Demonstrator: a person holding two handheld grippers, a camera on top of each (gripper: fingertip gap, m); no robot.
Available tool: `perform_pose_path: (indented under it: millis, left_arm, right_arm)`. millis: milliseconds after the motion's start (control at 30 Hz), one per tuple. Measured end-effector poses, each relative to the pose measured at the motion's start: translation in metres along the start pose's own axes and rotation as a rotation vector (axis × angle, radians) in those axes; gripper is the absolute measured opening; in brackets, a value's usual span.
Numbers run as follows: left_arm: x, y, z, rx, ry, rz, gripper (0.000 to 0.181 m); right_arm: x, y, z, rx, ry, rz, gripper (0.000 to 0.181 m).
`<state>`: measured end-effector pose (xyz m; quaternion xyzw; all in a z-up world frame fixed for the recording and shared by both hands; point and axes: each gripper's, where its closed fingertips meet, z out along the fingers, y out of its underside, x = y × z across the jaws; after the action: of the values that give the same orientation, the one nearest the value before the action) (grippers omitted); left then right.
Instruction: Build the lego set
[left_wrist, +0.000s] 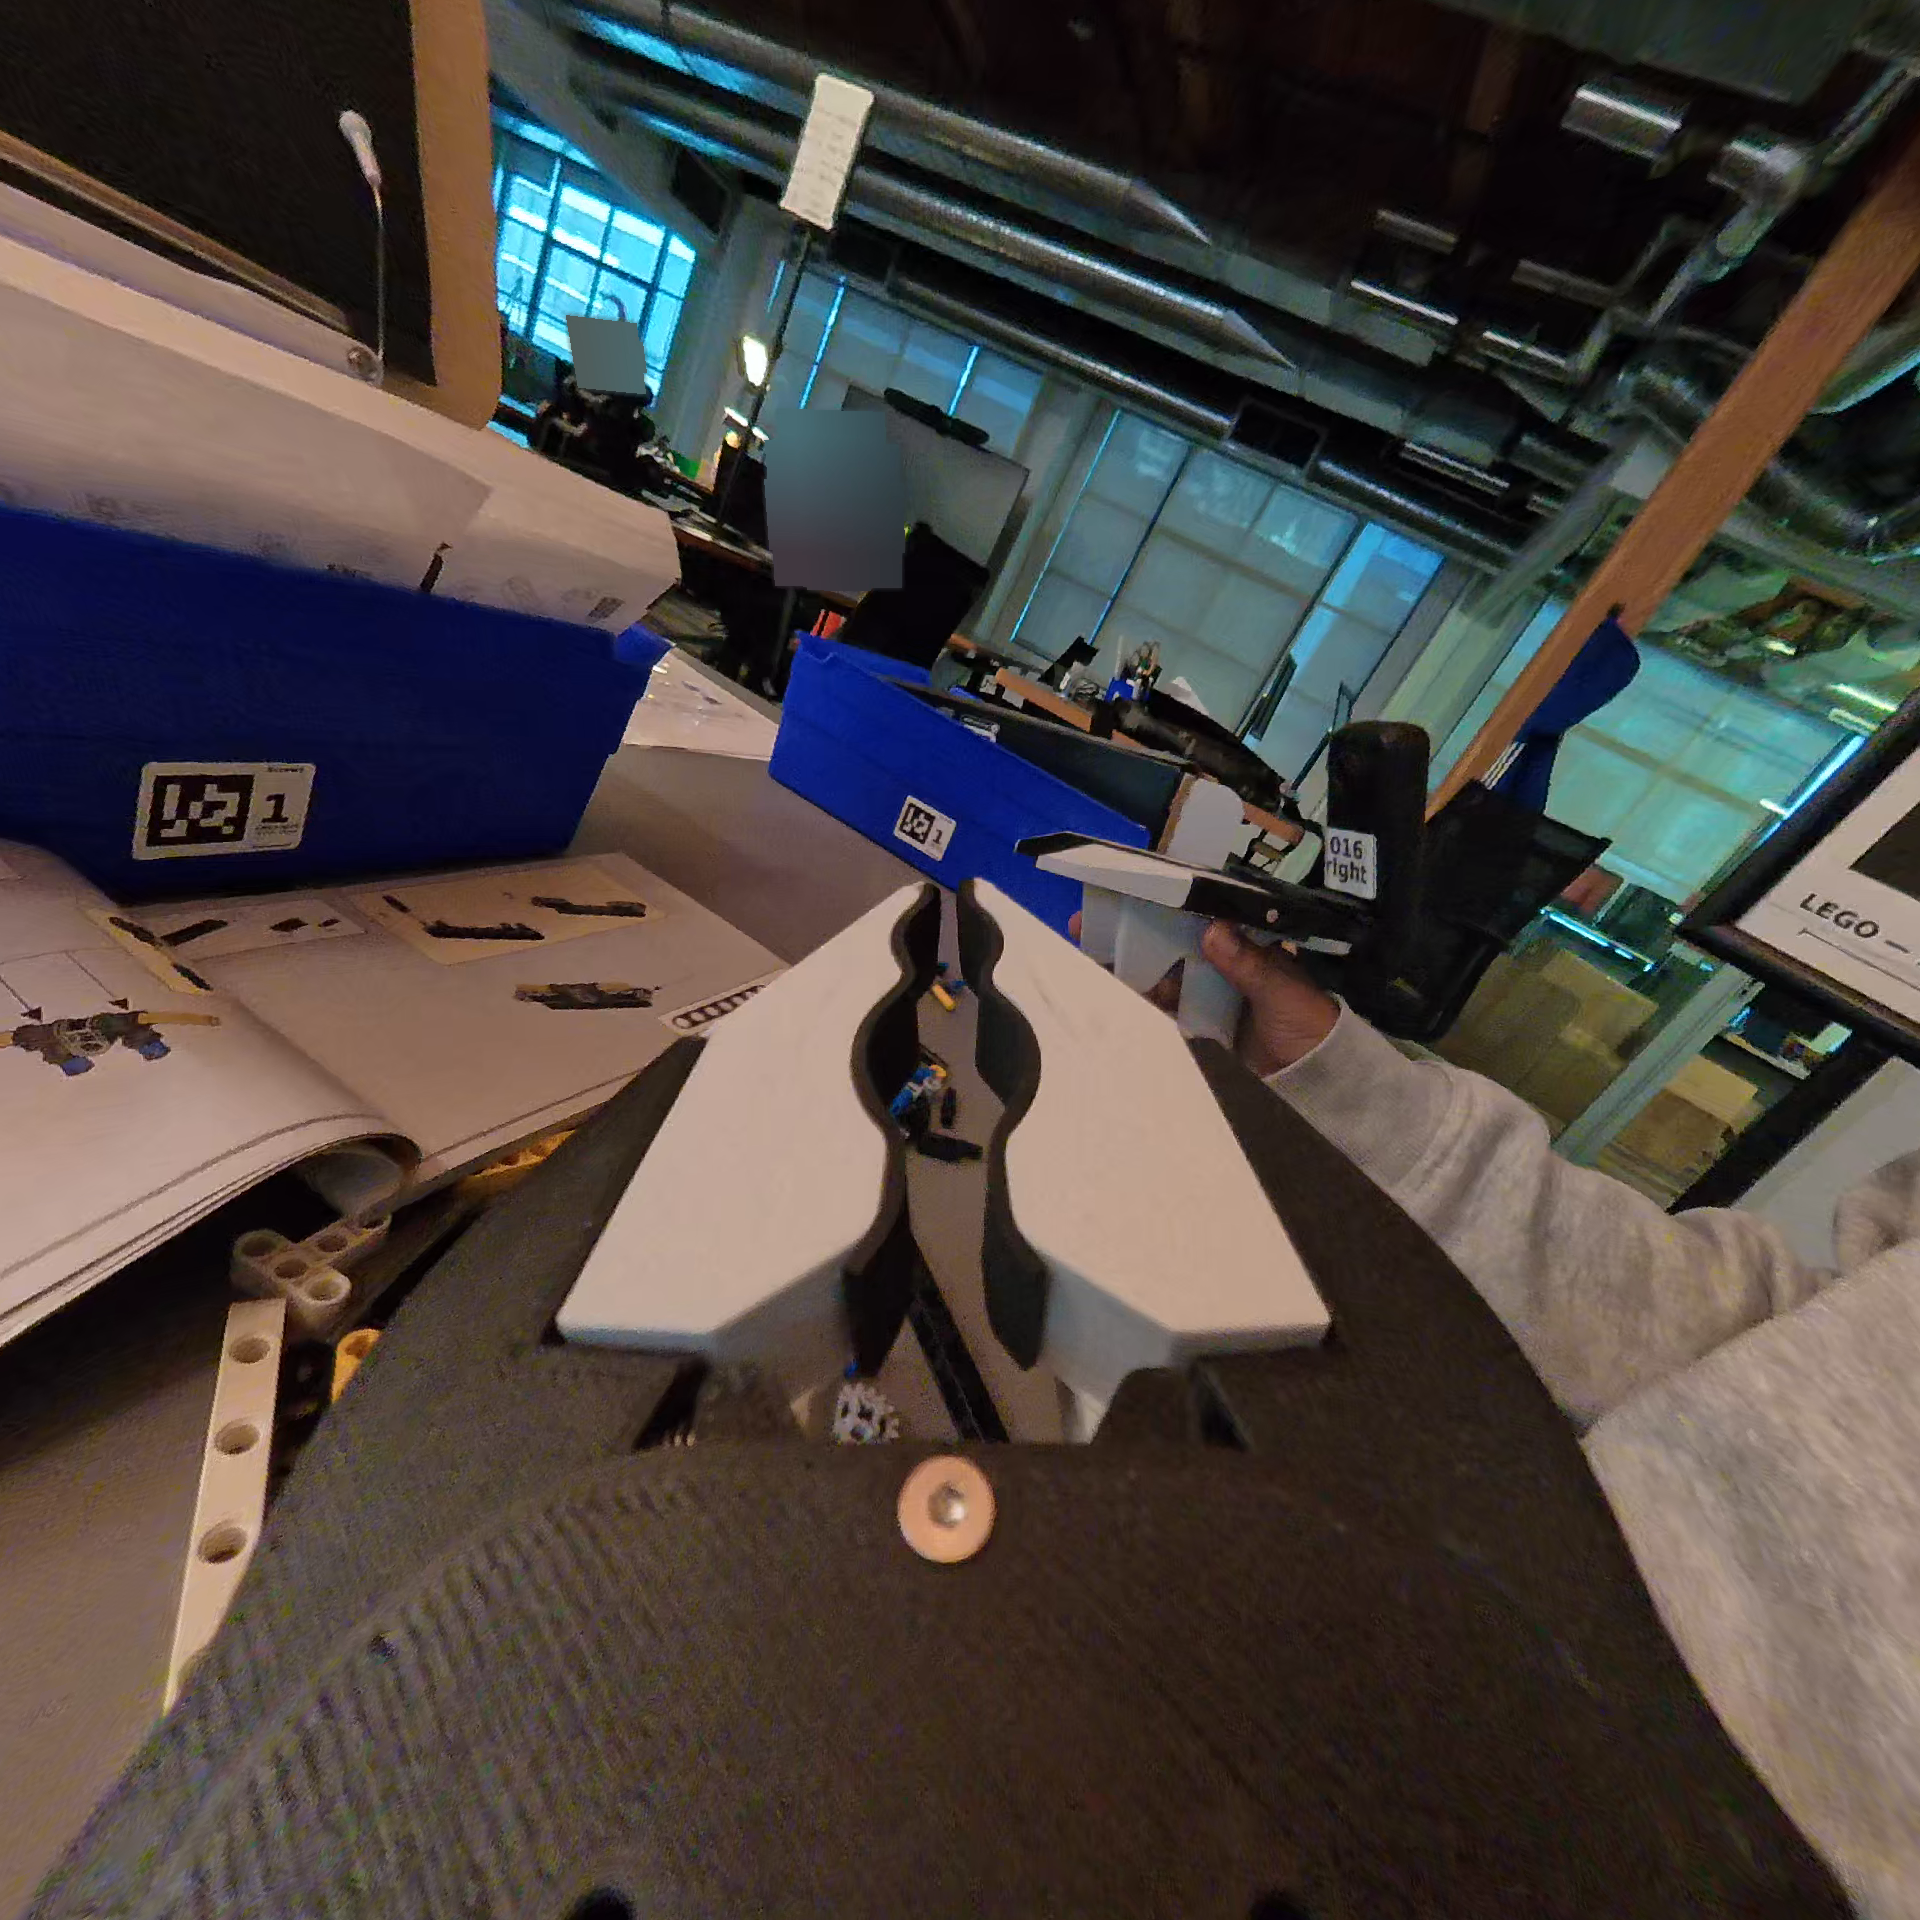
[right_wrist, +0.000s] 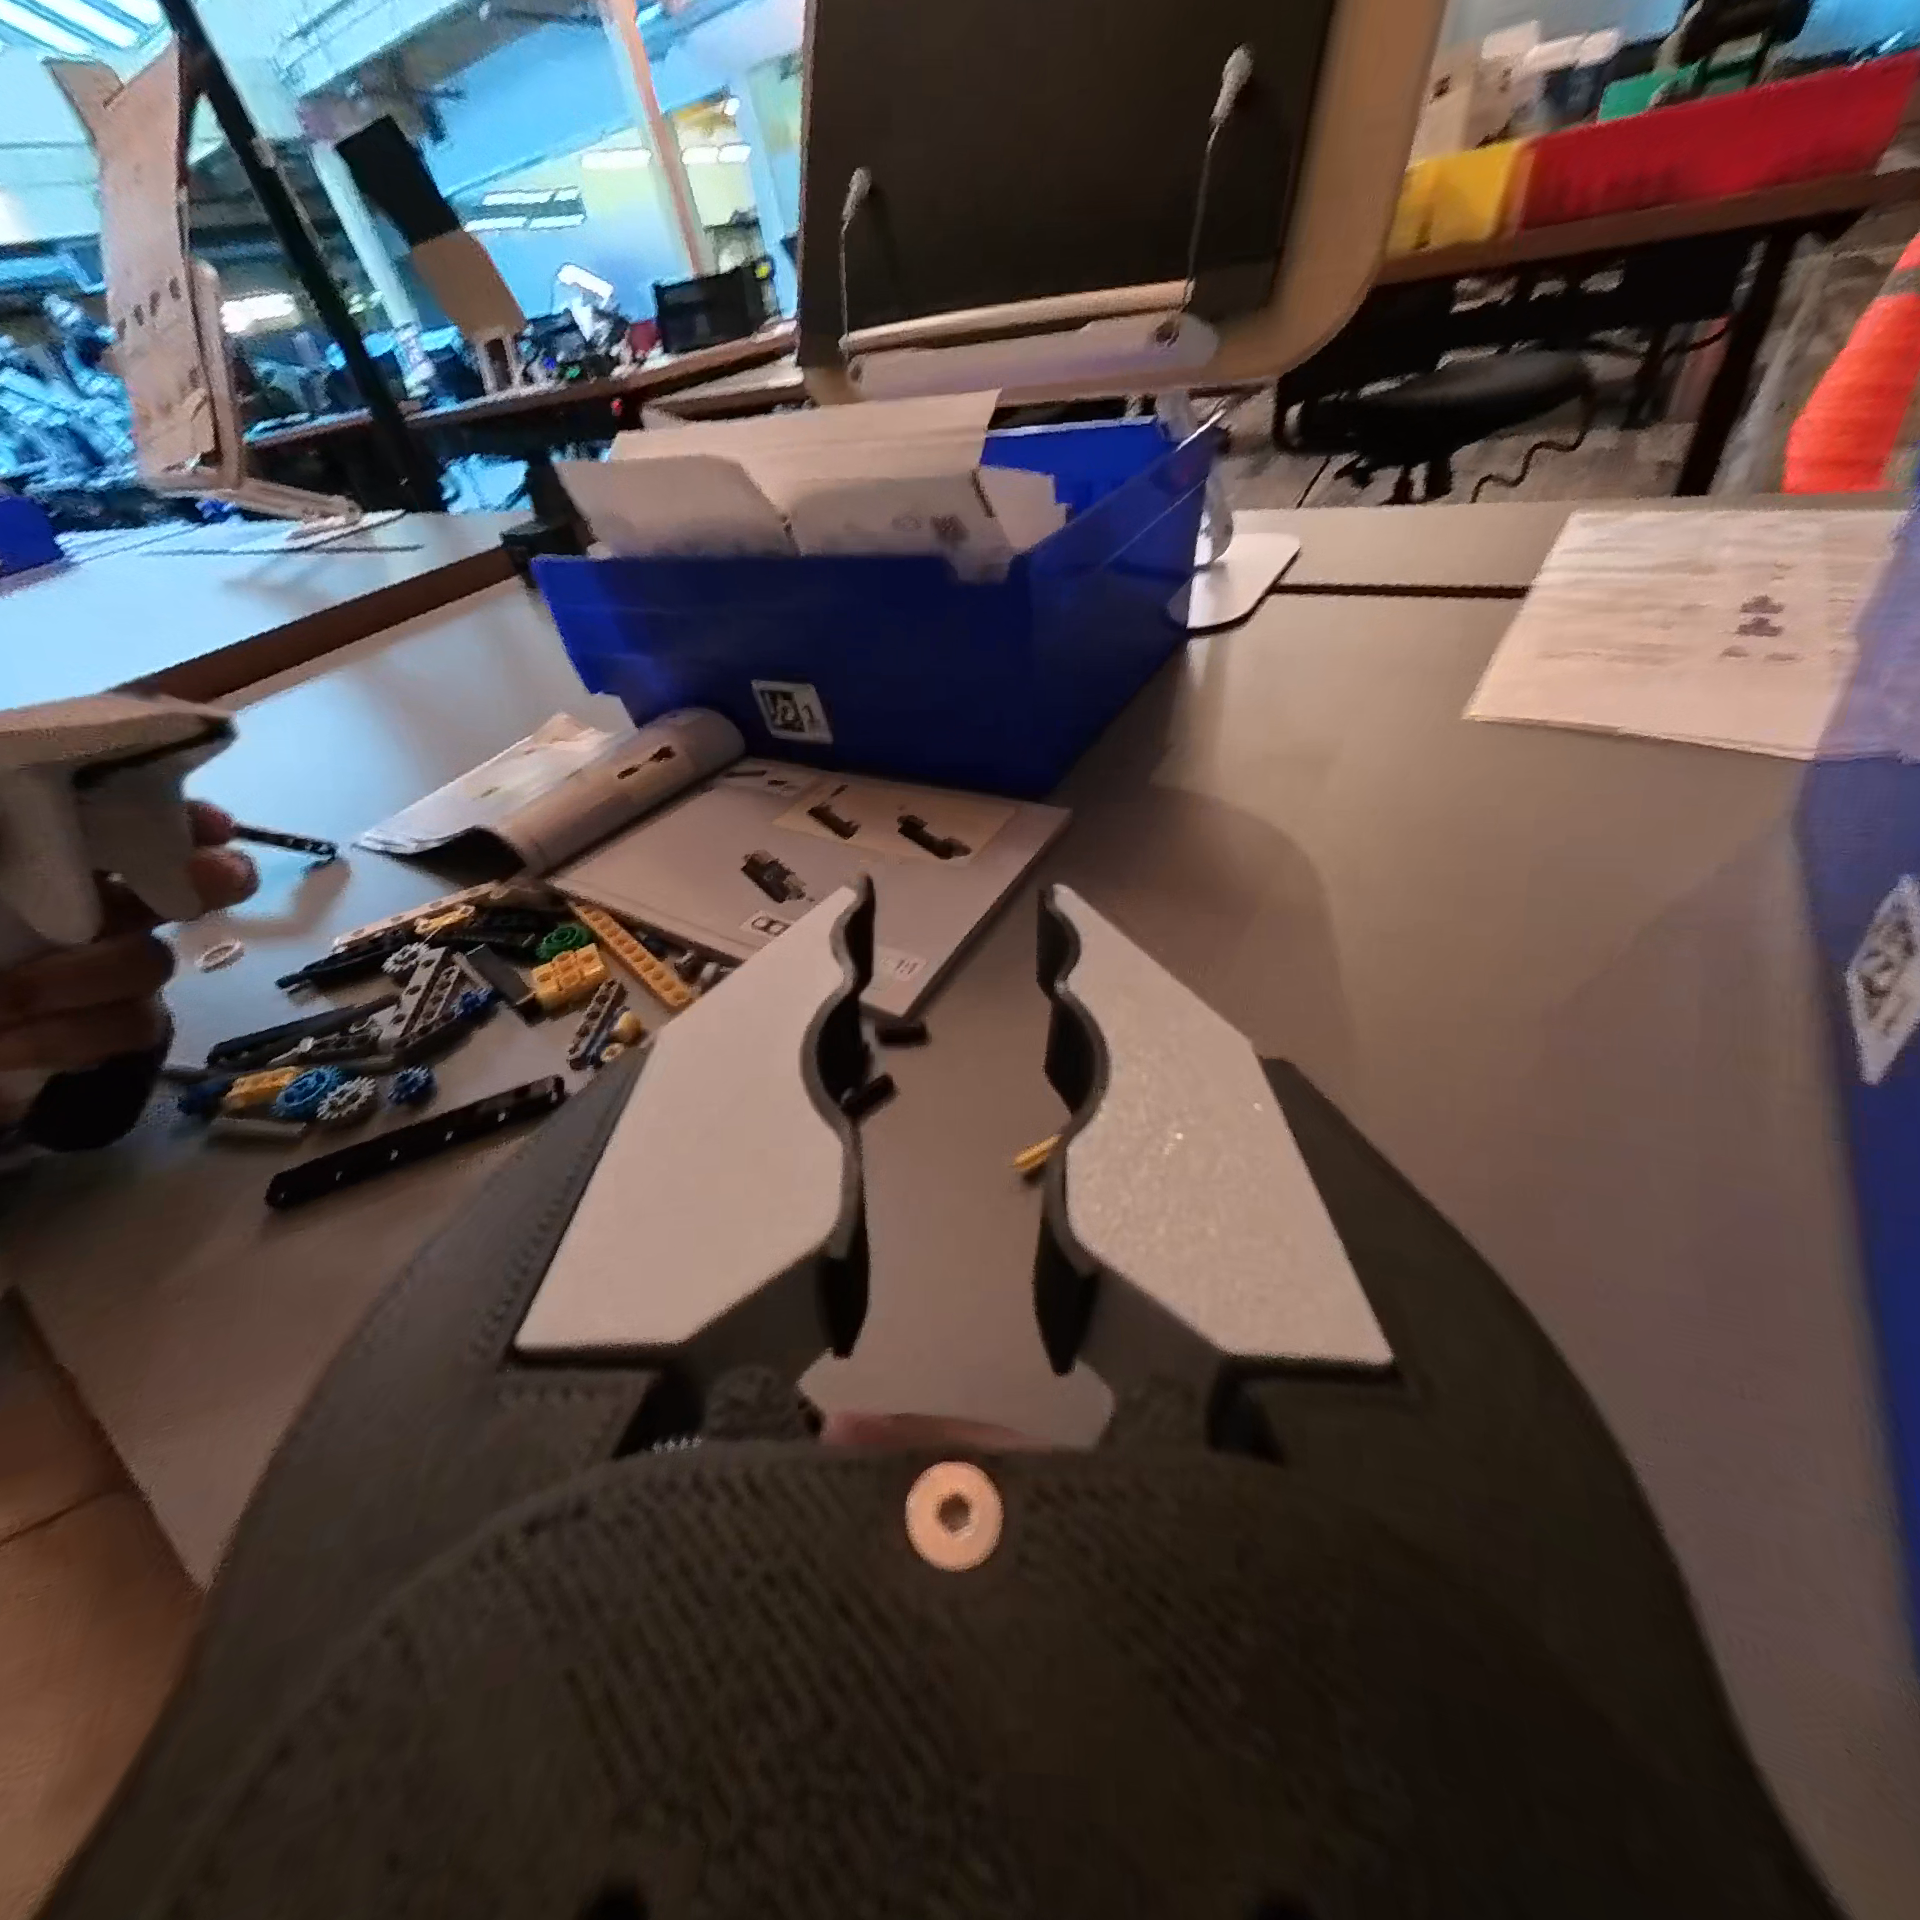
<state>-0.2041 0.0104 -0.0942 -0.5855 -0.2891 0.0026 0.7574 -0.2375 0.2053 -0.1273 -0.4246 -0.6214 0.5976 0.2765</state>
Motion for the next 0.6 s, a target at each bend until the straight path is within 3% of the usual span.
perform_pose_path:
  millis: [200,400,600]
  left_arm:
    - [-0.010,0.001,0.000,-0.008,-0.029,-0.021,0.000]
    - [-0.015,0.008,0.003,-0.037,-0.035,-0.048,0.000]
    - [-0.012,0.011,0.004,-0.053,-0.045,0.038,0.000]
  right_arm:
    - [-0.012,0.007,0.004,-0.056,-0.125,0.042,0.021]
    - [-0.014,0.004,0.001,-0.035,-0.142,0.040,0.014]
    - [-0.020,0.012,0.006,-0.094,-0.143,-0.013,0.012]
